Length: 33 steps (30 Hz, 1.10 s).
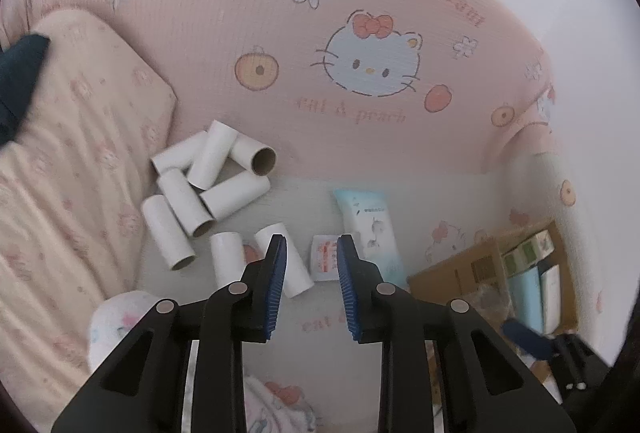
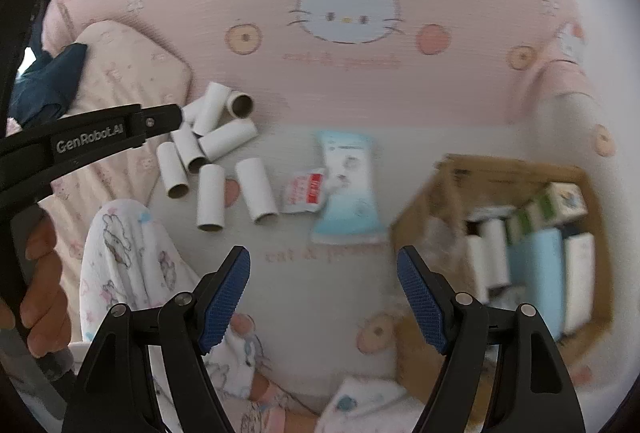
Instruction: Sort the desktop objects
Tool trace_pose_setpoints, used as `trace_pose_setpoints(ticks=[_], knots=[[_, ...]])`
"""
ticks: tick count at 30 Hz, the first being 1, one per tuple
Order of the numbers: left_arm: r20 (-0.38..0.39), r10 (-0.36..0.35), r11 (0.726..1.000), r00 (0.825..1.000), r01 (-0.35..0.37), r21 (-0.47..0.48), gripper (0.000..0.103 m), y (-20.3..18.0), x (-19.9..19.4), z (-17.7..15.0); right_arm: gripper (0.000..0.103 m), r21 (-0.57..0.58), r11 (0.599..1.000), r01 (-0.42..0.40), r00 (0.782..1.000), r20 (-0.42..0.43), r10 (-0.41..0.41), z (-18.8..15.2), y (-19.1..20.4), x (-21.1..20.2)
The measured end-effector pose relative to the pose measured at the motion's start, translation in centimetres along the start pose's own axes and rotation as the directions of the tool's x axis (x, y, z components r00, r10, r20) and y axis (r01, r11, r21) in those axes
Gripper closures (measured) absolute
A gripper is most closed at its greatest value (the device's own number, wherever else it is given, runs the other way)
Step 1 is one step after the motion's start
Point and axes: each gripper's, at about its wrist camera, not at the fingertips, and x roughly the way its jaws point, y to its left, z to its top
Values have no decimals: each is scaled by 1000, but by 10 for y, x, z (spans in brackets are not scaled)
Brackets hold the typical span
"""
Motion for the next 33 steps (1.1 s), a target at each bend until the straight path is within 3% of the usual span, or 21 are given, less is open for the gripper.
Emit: trace_pose_setpoints(ticks=[3,8,13,16,21,27,32,33], knots=[[-24,-52,998,998,51,-22,79,10,17,0,29,-23,999,-25,999,-30,24,-1,6,22],[-58,-33,999,998,31,-37,79,23,50,-4,29,-71,997,-10,1000,-23,9,-3,15,52],[-119,44,997,992,-50,-52,79,46,80,-10,29,-71,997,-39,996,82,45,-5,15,65],[-131,121,992,984,-125,-23,79,55,93,-11,29,-3,992,-124,982,146,123,-5,13,74],[-184,37,997,982,-48,-58,79,77,113,-14,29,30,975,-222,955,206,212,-4,28,88],[-182,-68,984,981,36,-175,79,97,122,-18,29,-21,991,-132,975,177,134,-5,58,115],[-250,-31,973,968,-28,-228,76,106,143,-21,29,-59,986,-159,975,151,166,-5,74,134],[-271,6,971,963,-70,-227,74,107,148,-22,29,-61,984,-166,974,147,173,-5,75,137]])
